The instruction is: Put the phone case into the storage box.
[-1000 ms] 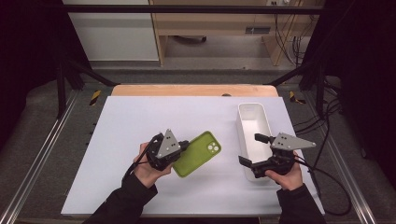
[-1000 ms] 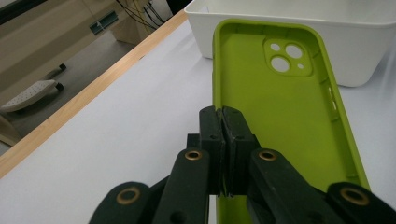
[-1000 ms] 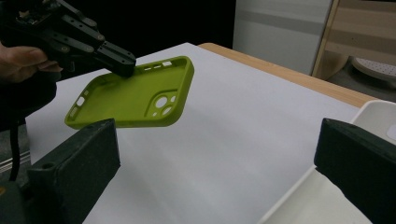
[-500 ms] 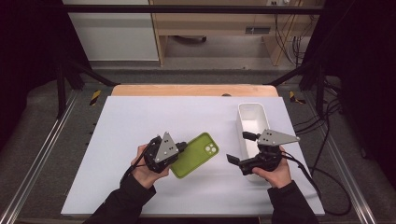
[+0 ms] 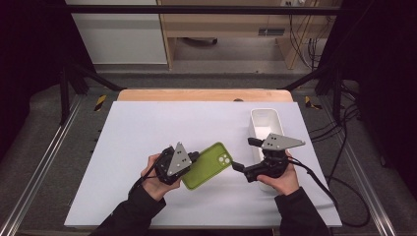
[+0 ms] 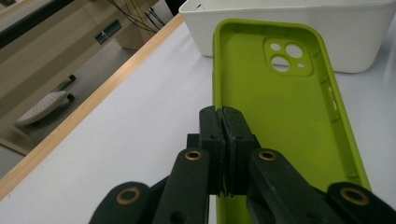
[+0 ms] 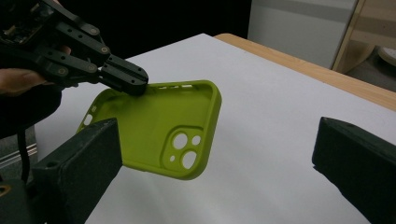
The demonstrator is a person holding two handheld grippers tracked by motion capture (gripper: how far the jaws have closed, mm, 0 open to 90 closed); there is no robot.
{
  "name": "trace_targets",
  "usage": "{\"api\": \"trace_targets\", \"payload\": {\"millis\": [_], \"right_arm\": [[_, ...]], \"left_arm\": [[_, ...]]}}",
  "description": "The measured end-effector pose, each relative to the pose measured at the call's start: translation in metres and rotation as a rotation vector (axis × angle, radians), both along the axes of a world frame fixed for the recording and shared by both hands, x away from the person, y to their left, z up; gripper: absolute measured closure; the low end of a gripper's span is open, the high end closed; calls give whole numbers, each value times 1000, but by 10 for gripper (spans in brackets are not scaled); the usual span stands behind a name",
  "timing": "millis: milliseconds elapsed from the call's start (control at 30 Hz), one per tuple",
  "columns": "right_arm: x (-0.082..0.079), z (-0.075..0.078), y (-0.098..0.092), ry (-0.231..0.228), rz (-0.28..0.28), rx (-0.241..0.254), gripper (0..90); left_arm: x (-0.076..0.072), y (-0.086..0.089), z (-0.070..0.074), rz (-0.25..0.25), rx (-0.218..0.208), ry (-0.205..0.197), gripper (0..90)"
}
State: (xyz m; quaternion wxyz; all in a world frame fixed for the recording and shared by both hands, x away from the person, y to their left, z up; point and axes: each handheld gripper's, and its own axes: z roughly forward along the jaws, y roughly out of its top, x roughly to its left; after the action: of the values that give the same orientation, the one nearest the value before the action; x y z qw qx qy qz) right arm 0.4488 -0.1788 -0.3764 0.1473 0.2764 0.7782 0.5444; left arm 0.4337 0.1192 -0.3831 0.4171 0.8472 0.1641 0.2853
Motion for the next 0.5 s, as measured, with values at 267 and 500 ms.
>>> {"api": "trace_targets", "payload": {"millis": [267,500], "right_arm": [[4,-2,3,25,-6,-11,24],[8,1,11,37,-9,-34,29]], "left_arm": [[-2,-4,1,-12,8,-17,882],[-4,-7,1,-18,9,-26,882]]}}
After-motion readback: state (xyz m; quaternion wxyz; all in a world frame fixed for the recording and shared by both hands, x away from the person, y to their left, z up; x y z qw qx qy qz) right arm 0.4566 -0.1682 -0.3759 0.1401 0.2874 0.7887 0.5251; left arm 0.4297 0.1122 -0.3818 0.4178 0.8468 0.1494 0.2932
